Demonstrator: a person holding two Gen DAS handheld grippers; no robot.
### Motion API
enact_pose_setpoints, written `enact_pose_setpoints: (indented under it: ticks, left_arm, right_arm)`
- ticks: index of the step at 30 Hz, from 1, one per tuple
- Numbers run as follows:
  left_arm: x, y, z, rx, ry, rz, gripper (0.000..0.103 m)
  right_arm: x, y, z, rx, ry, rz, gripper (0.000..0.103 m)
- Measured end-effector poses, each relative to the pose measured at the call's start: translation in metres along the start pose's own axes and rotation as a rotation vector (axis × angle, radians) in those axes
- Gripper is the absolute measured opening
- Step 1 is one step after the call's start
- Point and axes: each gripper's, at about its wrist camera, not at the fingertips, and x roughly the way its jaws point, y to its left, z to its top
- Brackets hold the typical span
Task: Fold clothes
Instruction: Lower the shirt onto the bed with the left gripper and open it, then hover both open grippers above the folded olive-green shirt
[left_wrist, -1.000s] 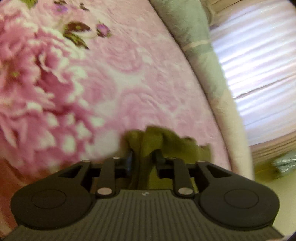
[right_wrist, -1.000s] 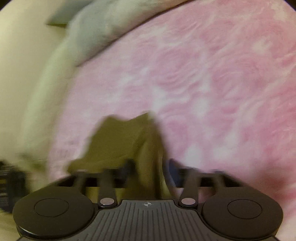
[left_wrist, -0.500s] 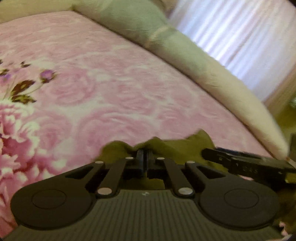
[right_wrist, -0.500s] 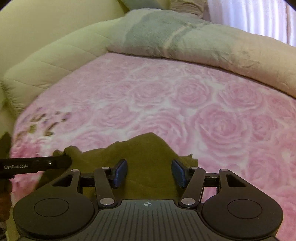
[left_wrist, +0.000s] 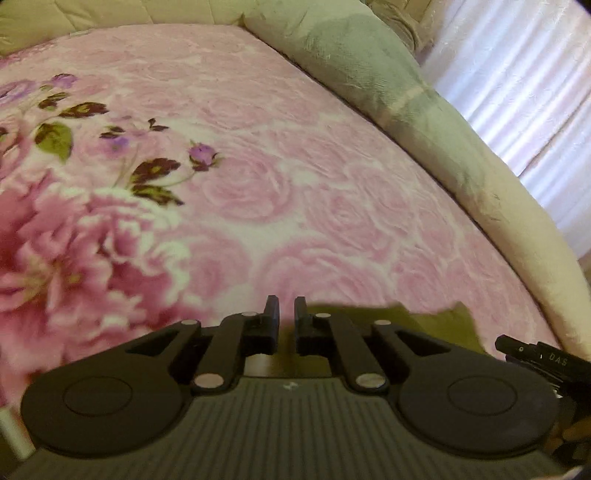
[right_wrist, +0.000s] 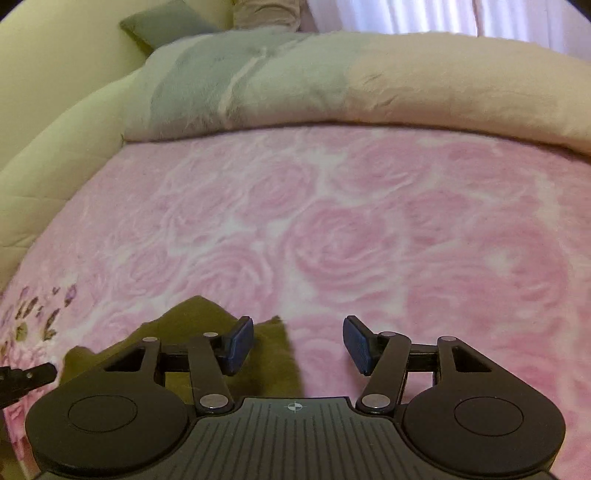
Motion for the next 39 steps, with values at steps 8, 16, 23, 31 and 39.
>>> enact_pose_setpoints:
  ticks: [8,16,23,31,39]
  left_arm:
    - [-0.041,-0.067,-0.053,0.173,0.128,-0.102,0.004]
    - [-0.009,-0.083,-0.082,0.191,0.238,0.021,0.014]
    - [-0.047,-0.107,-0.068,0.198,0.334,0.168,0.014]
    - [-0.110,-0.129,-0.058,0.225,0.359,0.275,0.030]
    - [-0.166,-0.147,-0.053,0.254,0.360,0.344,0.035]
  right_arm:
    - [-0.066,0.040,-0.050,-0.239,0.075,0.110,0.058]
    - [-0.040,0.047,-0.099,-0.395,0.173,0.074,0.058]
    - [-0.081,0.056,-0.072,-0.331,0.225,0.039,0.059]
    - [-0.126,0.059,-0.064,-0.252,0.423,0.008,0.059]
    - [-0.160,0.073,-0.059,-0.275,0.479,-0.003,0.059]
